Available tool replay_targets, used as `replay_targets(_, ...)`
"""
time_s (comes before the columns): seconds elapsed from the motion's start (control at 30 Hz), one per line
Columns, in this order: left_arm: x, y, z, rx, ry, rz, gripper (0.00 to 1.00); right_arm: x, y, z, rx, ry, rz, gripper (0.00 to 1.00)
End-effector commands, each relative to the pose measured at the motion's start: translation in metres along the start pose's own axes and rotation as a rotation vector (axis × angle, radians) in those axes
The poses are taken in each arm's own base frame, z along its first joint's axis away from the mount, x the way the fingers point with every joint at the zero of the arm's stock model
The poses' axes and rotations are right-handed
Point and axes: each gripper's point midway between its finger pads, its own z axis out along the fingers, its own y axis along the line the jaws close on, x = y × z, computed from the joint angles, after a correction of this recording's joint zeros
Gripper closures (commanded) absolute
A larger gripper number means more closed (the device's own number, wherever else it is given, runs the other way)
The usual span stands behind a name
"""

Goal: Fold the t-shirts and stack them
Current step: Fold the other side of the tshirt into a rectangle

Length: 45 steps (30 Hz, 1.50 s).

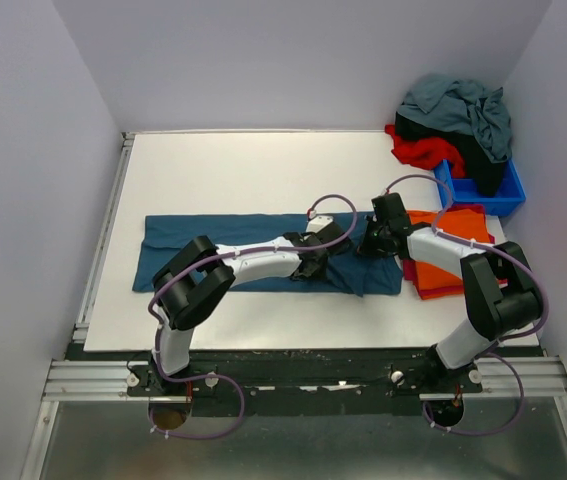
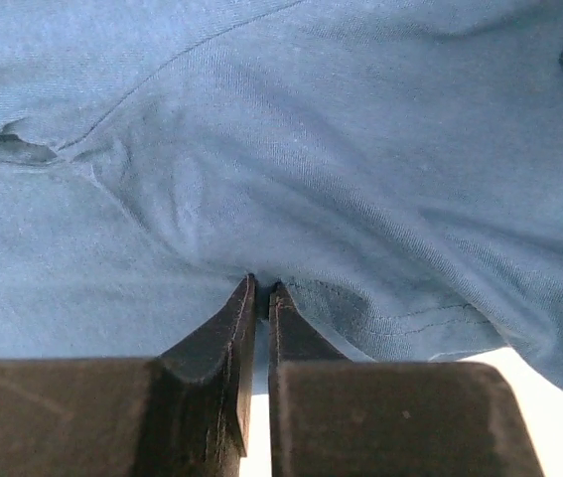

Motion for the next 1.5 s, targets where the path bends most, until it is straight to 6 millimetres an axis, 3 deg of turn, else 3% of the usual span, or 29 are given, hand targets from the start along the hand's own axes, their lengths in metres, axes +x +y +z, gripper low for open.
replay_targets(0.0,-0.003,0.015,-0.013,-0.066,-0.014,0.018,0.87,-0.006,0.003,0.003,-0.013,-0.004,-0.01,0.99)
replay_targets(0.27,-0.008,0.017,-0.026,-0.022,0.015,0.03,0.89,-0.004,0.003,0.003,-0.01,0.0,-0.01,0.99)
replay_targets(0.37,-0.008,0.017,-0.03,0.003,0.036,0.043,0.97,-0.005,0.003,0.003,-0.011,-0.001,-0.012,0.99)
replay_targets(0.53,-0.006,0.018,-0.036,0.076,0.075,0.048,1.0,-0.005,0.002,0.004,-0.004,0.0,-0.015,0.99)
replay_targets(0.77,-0.005,0.037,-0.045,0.103,0.102,0.034,1.0,-0.006,-0.003,0.003,0.021,-0.006,-0.013,0.99)
replay_targets(1.1,0.011,0.049,-0.03,0.134,0.179,0.023,1.0,-0.005,-0.005,0.005,0.031,-0.002,-0.014,0.99)
replay_targets(1.17,0.013,0.051,-0.031,0.129,0.186,0.023,0.89,-0.006,-0.005,0.004,0.034,-0.004,-0.015,0.99)
replay_targets(1.23,0.011,0.05,-0.035,0.133,0.177,0.02,0.62,-0.006,-0.005,0.003,0.032,-0.006,-0.014,0.99)
replay_targets(1.27,0.008,0.05,-0.038,0.139,0.164,0.017,0.53,-0.006,-0.004,0.003,0.031,-0.007,-0.017,0.99)
replay_targets(1.37,-0.008,0.045,-0.056,0.179,0.103,0.01,0.44,-0.01,-0.003,-0.001,0.027,-0.028,-0.019,0.99)
replay_targets(1.47,-0.024,0.045,-0.072,0.181,0.049,0.007,0.44,-0.013,-0.003,-0.006,0.022,-0.049,-0.024,0.99)
